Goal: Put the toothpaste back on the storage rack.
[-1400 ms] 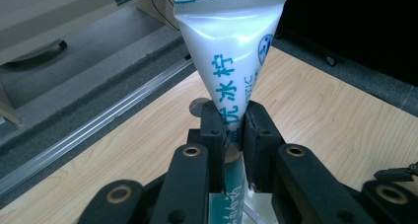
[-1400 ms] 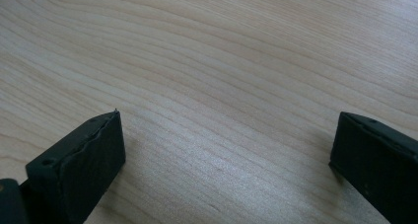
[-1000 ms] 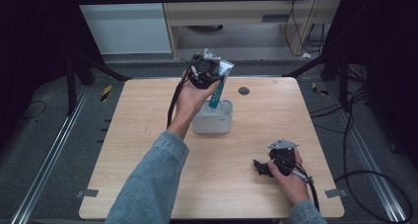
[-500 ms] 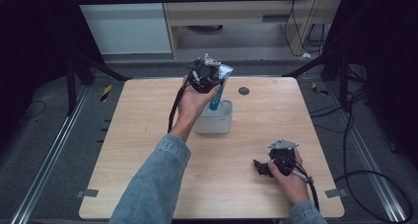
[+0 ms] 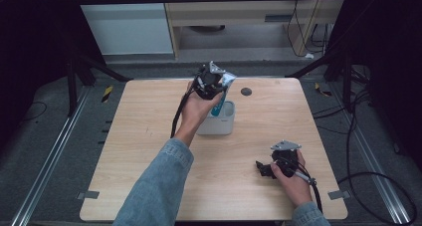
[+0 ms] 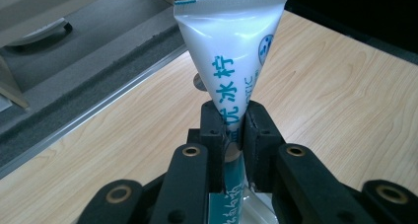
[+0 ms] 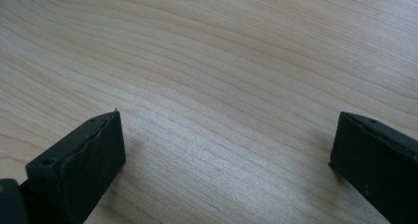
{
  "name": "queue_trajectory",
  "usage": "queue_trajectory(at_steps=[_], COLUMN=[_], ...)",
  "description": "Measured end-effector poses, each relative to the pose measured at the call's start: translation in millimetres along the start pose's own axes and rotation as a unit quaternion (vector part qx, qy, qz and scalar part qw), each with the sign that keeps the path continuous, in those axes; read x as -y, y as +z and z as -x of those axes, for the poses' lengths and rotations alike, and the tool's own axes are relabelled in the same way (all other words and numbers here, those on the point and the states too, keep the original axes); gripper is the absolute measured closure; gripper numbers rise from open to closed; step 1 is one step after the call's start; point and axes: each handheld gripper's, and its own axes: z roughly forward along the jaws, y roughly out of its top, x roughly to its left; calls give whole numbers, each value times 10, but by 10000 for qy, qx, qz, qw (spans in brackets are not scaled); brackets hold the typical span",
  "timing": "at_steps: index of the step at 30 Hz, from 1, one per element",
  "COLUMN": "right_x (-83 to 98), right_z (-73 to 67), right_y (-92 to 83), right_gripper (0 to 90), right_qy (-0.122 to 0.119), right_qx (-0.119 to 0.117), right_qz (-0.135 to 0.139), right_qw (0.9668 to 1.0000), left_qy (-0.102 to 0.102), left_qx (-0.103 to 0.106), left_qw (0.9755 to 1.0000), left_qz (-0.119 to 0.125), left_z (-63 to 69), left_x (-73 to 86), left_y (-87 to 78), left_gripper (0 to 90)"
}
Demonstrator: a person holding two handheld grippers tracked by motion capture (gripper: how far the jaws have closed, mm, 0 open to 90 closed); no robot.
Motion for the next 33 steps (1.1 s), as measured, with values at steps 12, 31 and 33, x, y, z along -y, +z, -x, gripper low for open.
queue_trajectory(at_steps=[12, 31, 33], right_x=[0, 0, 0], right_z=[1, 0, -1], right_y=[1, 1, 1], right_gripper=[4, 4, 4], right_qy=[-9, -3, 4], right_qx=[1, 2, 0], right_qz=[9, 9, 4], right_qw=[10000, 10000, 10000], left_qy=[-45, 95, 85], left_qx=[61, 104, 108], left_qw=[10000, 9997, 9997], left_qz=[-39, -200, -221], left_z=[-16, -1, -4], left_x=[125, 276, 300], left_y=[42, 98, 104], left_gripper=[800, 799, 799])
